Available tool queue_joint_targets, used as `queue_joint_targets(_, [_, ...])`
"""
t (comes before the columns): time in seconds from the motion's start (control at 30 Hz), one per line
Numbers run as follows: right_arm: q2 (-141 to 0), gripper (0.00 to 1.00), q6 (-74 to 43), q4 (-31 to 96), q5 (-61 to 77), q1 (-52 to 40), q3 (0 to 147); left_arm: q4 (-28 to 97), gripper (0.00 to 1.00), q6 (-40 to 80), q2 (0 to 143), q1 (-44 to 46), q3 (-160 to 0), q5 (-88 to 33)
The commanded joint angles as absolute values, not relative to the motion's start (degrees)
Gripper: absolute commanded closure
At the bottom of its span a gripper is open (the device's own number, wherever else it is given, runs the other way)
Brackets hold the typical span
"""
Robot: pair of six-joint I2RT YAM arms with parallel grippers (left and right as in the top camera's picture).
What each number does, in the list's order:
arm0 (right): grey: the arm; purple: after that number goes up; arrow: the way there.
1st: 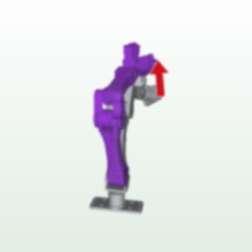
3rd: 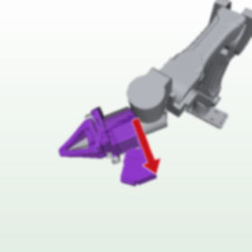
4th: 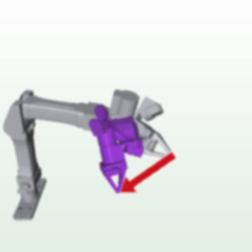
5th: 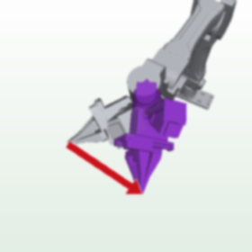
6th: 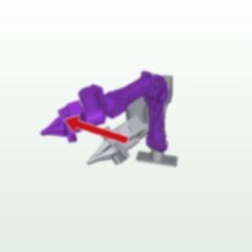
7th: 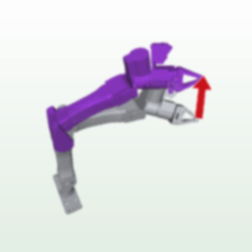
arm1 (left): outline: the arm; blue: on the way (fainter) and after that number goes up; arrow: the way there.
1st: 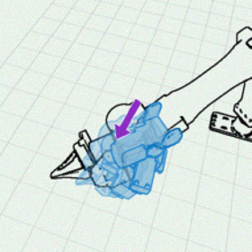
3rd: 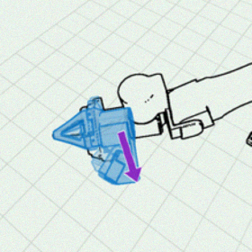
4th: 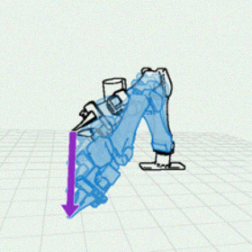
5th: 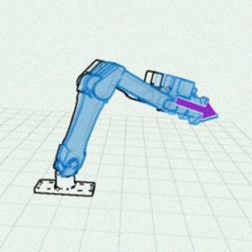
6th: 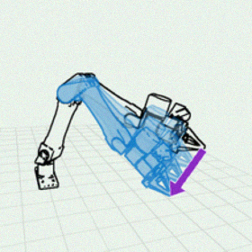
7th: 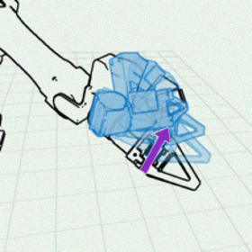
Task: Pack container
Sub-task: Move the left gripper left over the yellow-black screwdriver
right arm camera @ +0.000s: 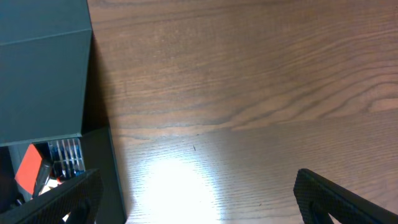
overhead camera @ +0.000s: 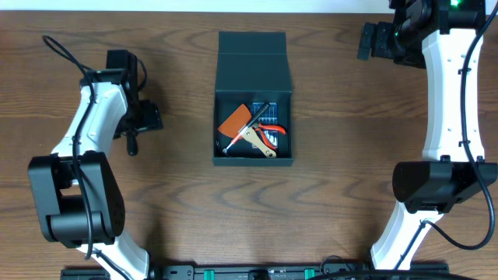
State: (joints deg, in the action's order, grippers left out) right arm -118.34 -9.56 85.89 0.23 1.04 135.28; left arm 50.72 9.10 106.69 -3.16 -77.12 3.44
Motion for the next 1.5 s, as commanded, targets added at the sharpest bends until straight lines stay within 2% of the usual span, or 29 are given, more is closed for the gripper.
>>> queue_joint_targets(0.0, [-117.97,0.01,-8.73,85.93,0.27,0.73,136.4,49.65,0.16,7.53,106.02,-3.2,-75.22,4.12])
queue_joint_targets(0.3, [-117.97,0.01,-8.73,85.93,0.27,0.73,136.4,46.11,0.13,7.33,108.07,-3.6,-74.37,4.1])
queue_joint_targets(0.67, [-117.97,0.01,-8.73,85.93,0.27,0.73,136.4,45.41,0.13,6.59,111.87,-8.32,-74.37,0.4])
queue_joint_targets(1.0, [-117.97,0.01,-8.73,85.93,0.25,0.73,136.4,45.12,0.13,0.71,113.08,-8.34,-74.35,-3.99])
queue_joint_targets(1.47, [-117.97,0.01,-8.73,85.93,0.27,0.73,136.4,46.28,0.13,-1.28,115.55,-8.34,-74.3,-4.05])
